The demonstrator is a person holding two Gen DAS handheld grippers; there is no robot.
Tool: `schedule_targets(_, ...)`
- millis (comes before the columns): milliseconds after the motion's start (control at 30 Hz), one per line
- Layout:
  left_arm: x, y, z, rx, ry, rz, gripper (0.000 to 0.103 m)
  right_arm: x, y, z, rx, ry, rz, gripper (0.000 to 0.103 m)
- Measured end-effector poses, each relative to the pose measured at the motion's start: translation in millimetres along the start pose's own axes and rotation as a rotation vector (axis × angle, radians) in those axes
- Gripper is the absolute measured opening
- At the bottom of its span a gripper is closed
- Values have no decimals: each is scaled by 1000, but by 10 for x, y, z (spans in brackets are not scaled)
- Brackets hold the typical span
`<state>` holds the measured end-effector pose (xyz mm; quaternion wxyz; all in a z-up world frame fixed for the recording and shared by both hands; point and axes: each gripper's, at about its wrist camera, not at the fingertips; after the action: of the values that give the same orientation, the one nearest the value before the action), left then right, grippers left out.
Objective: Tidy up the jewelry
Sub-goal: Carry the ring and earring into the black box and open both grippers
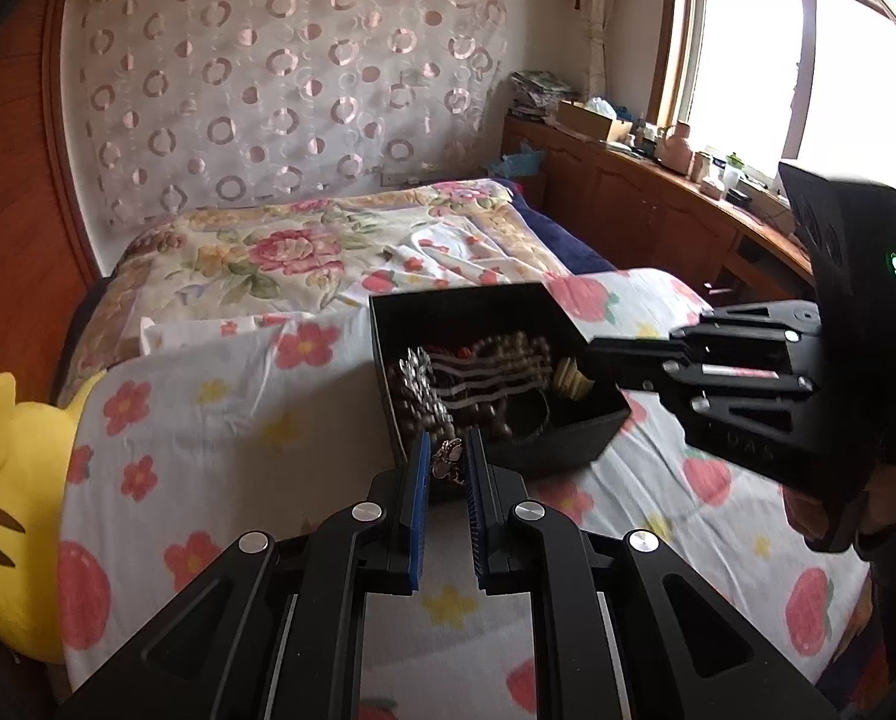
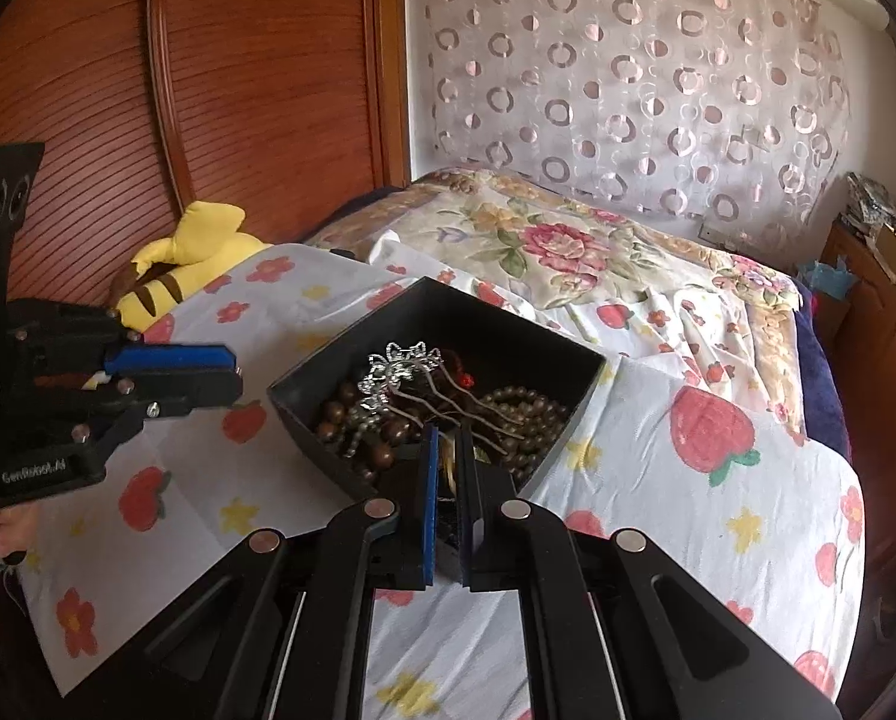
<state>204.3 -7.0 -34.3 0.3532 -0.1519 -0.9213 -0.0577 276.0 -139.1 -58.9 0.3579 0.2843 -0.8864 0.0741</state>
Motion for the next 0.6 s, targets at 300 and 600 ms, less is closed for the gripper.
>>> schedule_targets(300, -295, 113, -304, 23, 14, -30, 10, 43, -123, 45, -23, 1, 5, 10)
schedule_targets(600, -600, 166, -504, 40, 27, -60, 11, 226, -206, 193, -47, -22, 14, 10)
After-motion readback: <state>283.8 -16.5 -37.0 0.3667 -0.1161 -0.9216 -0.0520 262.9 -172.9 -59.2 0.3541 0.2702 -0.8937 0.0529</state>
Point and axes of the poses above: each gripper's, at about its wrist camera, not at the fingertips, and x roughly against the way its jaws point, y to its left, z to its underside, and after that the axes turned 5 degrees about -x, right-handed
